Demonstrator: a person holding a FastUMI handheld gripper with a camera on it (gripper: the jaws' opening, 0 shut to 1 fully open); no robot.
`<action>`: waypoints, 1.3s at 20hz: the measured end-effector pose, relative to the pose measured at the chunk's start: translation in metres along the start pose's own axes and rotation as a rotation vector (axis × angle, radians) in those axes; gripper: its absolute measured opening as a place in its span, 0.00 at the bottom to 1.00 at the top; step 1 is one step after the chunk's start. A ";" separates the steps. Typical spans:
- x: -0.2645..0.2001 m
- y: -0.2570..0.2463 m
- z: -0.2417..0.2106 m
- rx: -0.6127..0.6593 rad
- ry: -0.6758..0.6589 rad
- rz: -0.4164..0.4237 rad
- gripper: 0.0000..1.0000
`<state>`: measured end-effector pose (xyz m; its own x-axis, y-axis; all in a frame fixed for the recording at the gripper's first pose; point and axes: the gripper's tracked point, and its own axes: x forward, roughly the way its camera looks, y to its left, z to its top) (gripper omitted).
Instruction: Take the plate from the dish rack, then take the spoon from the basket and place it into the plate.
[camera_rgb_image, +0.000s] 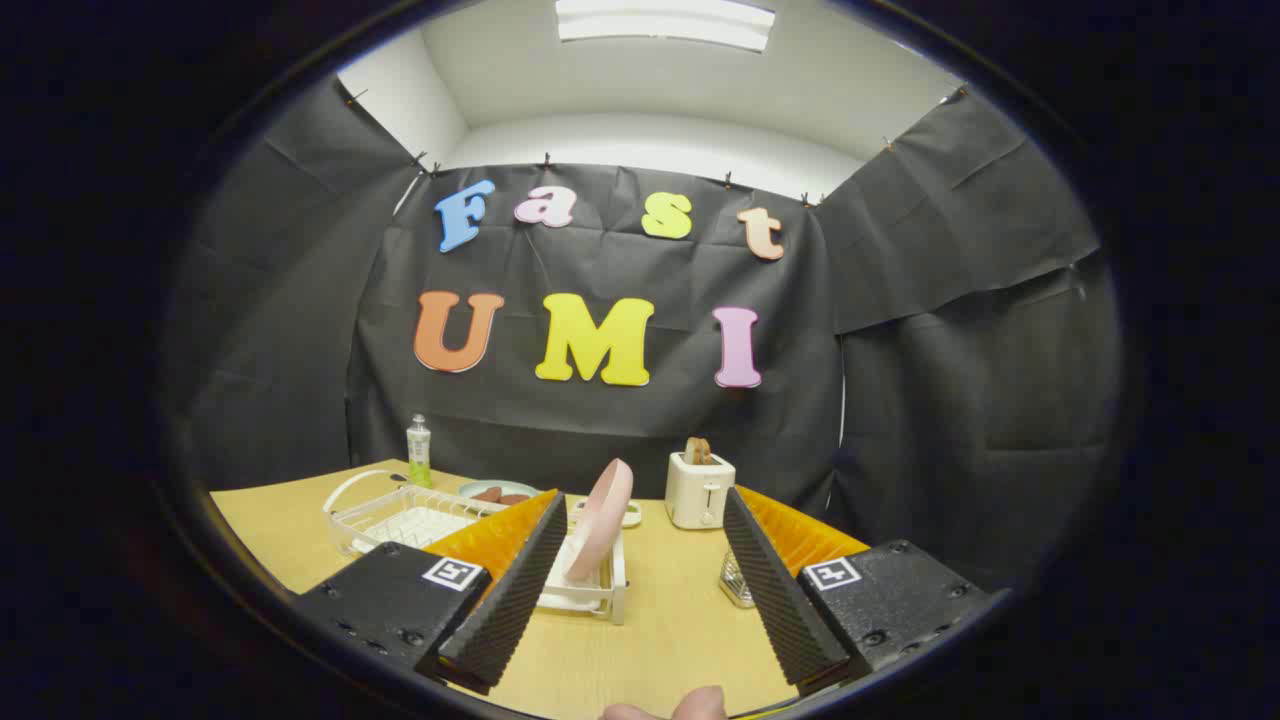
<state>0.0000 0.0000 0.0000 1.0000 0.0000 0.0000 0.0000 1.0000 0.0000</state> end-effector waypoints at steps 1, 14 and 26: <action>0.000 -0.001 0.000 0.001 -0.002 -0.002 1.00; 0.004 -0.002 -0.005 -0.001 0.012 0.015 1.00; 0.019 -0.009 -0.006 0.007 0.025 0.019 1.00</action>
<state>0.0195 -0.0092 -0.0059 0.9995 0.0189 -0.0254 -0.0187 0.9998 0.0070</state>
